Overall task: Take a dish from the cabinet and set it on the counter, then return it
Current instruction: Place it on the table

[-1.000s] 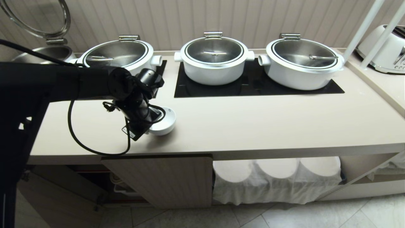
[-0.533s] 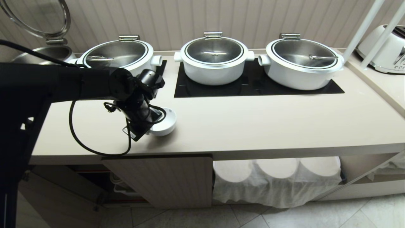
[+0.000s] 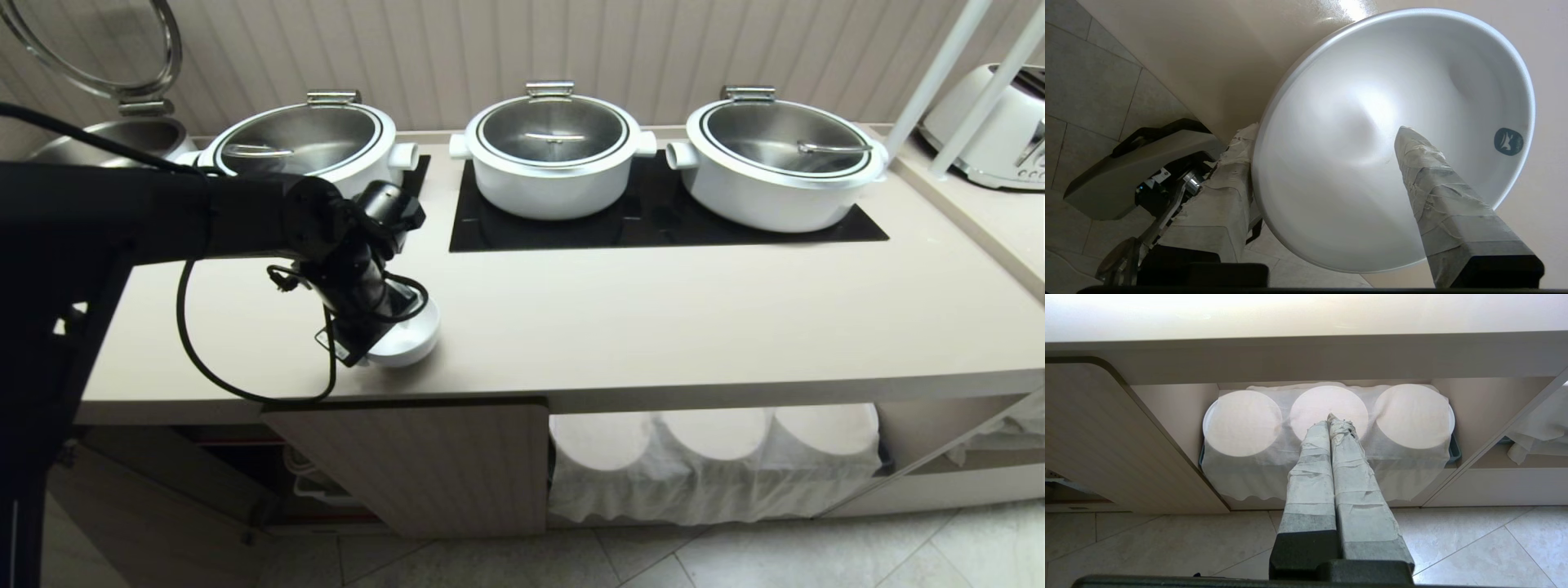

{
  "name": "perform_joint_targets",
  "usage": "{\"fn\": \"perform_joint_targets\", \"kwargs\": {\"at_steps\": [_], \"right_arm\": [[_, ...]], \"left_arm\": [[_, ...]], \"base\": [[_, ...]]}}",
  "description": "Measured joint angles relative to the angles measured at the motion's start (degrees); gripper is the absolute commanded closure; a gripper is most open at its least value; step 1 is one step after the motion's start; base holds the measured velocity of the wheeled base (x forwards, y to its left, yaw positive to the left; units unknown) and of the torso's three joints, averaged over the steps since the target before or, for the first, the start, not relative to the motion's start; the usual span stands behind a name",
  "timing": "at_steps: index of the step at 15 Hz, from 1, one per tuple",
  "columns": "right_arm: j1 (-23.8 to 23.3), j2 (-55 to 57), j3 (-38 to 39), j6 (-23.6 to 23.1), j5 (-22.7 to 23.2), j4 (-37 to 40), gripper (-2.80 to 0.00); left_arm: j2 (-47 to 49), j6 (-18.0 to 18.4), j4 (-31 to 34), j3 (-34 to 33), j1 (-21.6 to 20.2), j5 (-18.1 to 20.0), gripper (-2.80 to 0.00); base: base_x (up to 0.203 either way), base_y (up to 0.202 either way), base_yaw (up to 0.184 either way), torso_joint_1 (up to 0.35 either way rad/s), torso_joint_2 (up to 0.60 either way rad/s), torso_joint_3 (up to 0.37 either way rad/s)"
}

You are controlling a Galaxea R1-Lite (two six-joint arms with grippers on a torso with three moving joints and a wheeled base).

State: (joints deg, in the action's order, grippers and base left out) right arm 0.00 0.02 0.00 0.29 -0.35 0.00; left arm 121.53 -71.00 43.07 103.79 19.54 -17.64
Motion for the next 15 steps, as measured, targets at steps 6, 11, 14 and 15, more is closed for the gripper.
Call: {"fn": "perform_joint_targets", "kwargs": {"at_steps": [6, 11, 14, 15], "right_arm": [[0.0, 0.0, 0.0, 0.0, 0.0, 0.0, 0.00], [0.0, 0.0, 0.0, 0.0, 0.0, 0.0, 0.00], [0.0, 0.0, 0.0, 0.0, 0.0, 0.0, 0.00], [0.0, 0.0, 0.0, 0.0, 0.0, 0.0, 0.00]], "left_arm": [[0.3, 0.1, -0.3, 0.3, 0.1, -0.6, -2.80], [0.7, 0.0, -0.5, 1.5, 0.3, -1.1, -2.80], [1.2, -0.1, -0.5, 2.8, 0.7, -1.9, -2.80], [1.3, -0.1, -0.5, 3.2, 0.9, -2.0, -2.80]], "base": [[0.000, 0.000, 0.000, 0.000, 0.00, 0.000], [0.000, 0.000, 0.000, 0.000, 0.00, 0.000], [0.000, 0.000, 0.000, 0.000, 0.00, 0.000], [0.000, 0.000, 0.000, 0.000, 0.00, 0.000]]}}
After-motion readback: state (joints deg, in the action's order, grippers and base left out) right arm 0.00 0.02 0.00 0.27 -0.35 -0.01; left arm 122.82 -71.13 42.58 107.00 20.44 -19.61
